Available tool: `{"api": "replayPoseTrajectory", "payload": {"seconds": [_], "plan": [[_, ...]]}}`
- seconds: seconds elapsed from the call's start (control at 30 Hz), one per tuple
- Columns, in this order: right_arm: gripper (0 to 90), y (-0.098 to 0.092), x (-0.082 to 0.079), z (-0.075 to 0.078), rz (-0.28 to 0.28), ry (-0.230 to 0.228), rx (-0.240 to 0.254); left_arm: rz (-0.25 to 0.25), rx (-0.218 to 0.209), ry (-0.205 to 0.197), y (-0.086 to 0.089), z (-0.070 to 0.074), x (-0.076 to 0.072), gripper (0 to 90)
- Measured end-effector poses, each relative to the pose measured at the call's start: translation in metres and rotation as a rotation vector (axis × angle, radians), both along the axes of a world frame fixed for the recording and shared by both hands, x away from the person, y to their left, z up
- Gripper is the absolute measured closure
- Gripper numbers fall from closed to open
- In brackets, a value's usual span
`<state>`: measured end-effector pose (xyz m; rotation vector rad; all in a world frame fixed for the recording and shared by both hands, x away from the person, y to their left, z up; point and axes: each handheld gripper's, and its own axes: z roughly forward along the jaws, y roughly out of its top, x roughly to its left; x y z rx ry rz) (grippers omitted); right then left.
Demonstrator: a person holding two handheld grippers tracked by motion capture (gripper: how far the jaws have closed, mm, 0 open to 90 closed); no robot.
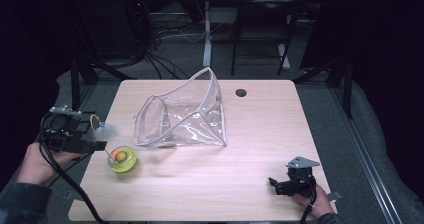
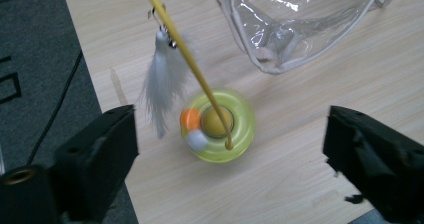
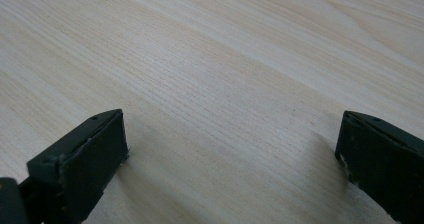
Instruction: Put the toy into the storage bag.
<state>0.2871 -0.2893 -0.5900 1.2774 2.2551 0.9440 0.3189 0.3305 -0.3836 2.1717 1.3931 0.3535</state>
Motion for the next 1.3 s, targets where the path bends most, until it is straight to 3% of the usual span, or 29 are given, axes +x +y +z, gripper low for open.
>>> {"api": "replayPoseTrajectory", "payload": {"seconds": [0.2,0.5,0.7,1.0,1.3], "plan": [[0.0,0.0,0.0,0.0,-0.002,-0.001,0.003,-0.039,0.018,0.038,-0.005,0.009,0.012,38.3],[0.0,0.0,0.0,0.0,0.001,0.0,0.001,-0.052,0.048,0.136,-0.007,0.005,0.029,58.6],[0.0,0.0,0.0,0.0,0.006,0.004,-0.004,-0.047,0.06,0.17,-0.006,0.002,0.035,70.8],[0.0,0.0,0.001,0.0,0.007,0.002,0.003,-0.058,0.066,0.184,-0.01,0.0,0.04,87.1],[0.0,-0.001,0.001,0.0,0.012,0.002,-0.003,-0.107,0.105,0.205,-0.018,0.007,0.043,87.9]]}}
